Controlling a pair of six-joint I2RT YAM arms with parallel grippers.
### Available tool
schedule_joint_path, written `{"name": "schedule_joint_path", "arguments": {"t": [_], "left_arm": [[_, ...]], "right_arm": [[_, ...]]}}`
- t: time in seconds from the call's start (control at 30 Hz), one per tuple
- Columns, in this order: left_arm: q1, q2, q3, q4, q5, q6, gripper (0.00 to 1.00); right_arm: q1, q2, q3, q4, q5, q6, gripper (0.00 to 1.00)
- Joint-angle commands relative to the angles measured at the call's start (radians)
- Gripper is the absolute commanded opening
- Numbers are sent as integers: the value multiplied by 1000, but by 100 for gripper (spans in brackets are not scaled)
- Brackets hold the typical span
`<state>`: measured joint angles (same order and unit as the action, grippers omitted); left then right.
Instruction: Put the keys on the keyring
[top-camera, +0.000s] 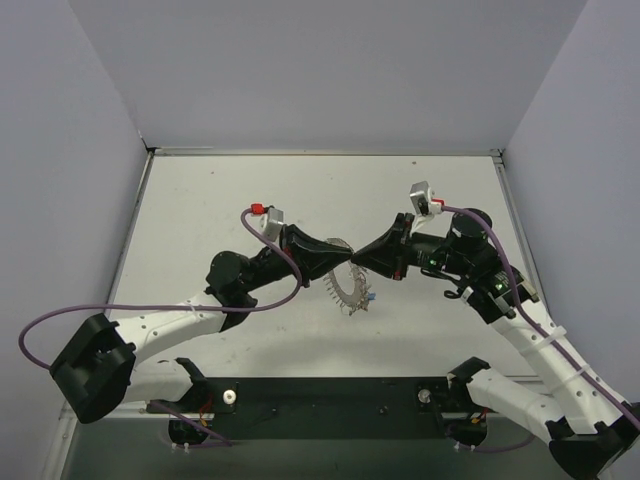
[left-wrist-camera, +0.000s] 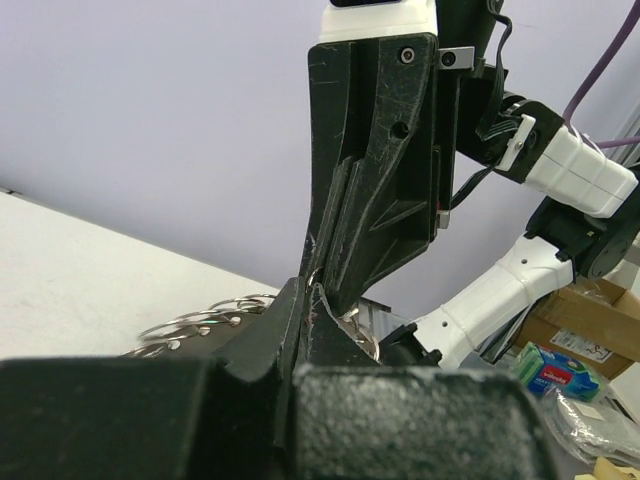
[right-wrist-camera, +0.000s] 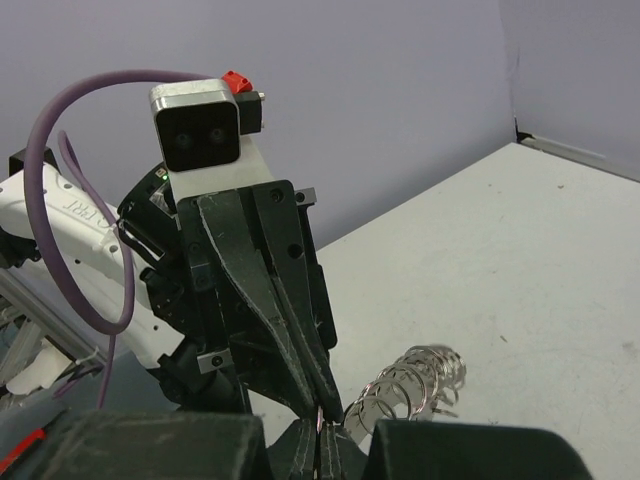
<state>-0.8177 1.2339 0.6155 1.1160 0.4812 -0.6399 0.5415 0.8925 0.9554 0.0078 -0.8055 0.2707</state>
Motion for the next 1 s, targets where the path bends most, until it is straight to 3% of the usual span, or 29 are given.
{"name": "schedule_joint_path", "arguments": {"t": [0.0,0.17,0.3,0.33,0.37,0.5,0.57,0.7,0.87,0.97], "left_arm": [[2,7,49,114,19,-14,0],[14,0,58,82,63,-3,0],[38,-36,84,-57,121,37,0],[52,-46,92,-96,131,48,3],[58,-71,102,-141,141,77,14],[97,-122,208,-483,219,175,42],[118,-137,249,-632,276,227,47],[146,-133,384,-879,384,321,51],[149,-74,542,-1317,473,558,52],[149,-27,622,-1488,525,666,51]], "right_arm": [[-2,6,9,67,-46,5,0],[-3,3,23,54,-52,-22,0],[-3,11,49,-2,-70,-67,0],[-5,14,60,-5,-75,-76,0],[-6,22,63,-38,-81,-91,0],[-11,52,91,-81,-144,-134,0],[-11,84,123,-133,-181,-166,0],[-11,120,172,-177,-233,-228,0],[-9,155,236,-259,-287,-300,0],[-5,181,259,-295,-325,-334,0]]}}
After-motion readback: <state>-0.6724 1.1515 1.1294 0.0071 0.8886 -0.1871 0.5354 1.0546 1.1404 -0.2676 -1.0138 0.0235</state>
